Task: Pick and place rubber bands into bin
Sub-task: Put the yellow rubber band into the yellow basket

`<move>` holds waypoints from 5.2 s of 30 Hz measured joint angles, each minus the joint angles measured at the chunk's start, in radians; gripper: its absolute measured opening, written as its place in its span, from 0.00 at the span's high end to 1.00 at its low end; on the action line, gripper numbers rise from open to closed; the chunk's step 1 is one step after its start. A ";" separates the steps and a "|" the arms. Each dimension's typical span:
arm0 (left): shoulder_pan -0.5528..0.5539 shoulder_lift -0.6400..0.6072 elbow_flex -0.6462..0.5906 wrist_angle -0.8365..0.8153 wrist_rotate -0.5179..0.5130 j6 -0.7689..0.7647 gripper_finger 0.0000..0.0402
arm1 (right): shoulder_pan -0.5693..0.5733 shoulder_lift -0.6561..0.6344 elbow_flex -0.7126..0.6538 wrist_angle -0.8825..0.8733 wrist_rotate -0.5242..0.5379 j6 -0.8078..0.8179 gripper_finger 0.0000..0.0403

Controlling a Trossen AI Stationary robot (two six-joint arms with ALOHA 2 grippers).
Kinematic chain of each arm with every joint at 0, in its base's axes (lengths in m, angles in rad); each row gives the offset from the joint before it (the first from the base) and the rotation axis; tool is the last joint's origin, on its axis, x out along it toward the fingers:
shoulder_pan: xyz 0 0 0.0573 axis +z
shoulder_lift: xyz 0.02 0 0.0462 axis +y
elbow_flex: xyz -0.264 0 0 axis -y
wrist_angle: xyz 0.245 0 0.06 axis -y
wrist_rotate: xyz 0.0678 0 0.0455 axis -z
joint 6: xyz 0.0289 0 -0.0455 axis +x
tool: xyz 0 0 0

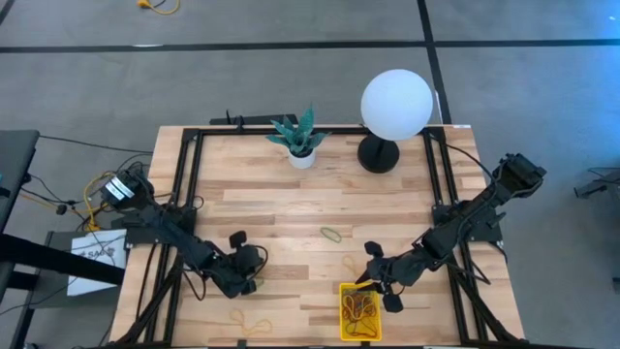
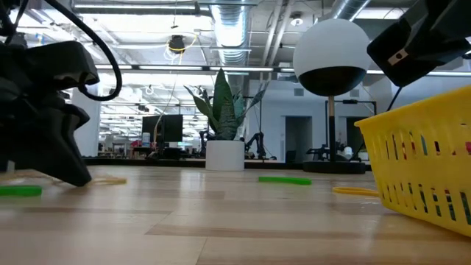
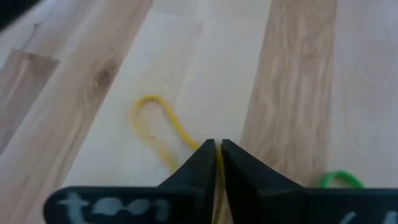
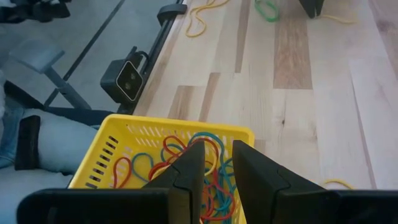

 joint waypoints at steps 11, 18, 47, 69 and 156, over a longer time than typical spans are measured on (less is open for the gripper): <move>0.010 0.004 0.020 -0.002 -0.080 0.052 1.00 | 0.000 0.000 0.000 0.000 0.000 0.000 0.81; 0.018 0.003 0.099 -0.220 -0.116 0.055 0.99 | 0.000 0.000 0.000 0.000 0.000 0.000 0.81; 0.110 -0.011 0.123 -0.172 -0.112 0.120 0.98 | 0.000 0.000 0.000 0.000 -0.001 0.000 0.81; 0.146 -0.031 0.750 -0.151 -0.069 0.606 1.00 | 0.117 -0.073 -0.002 -0.142 0.082 0.240 0.81; -0.044 0.264 1.013 -0.588 0.447 0.142 0.76 | 0.139 -0.023 0.000 -0.446 0.442 0.438 0.81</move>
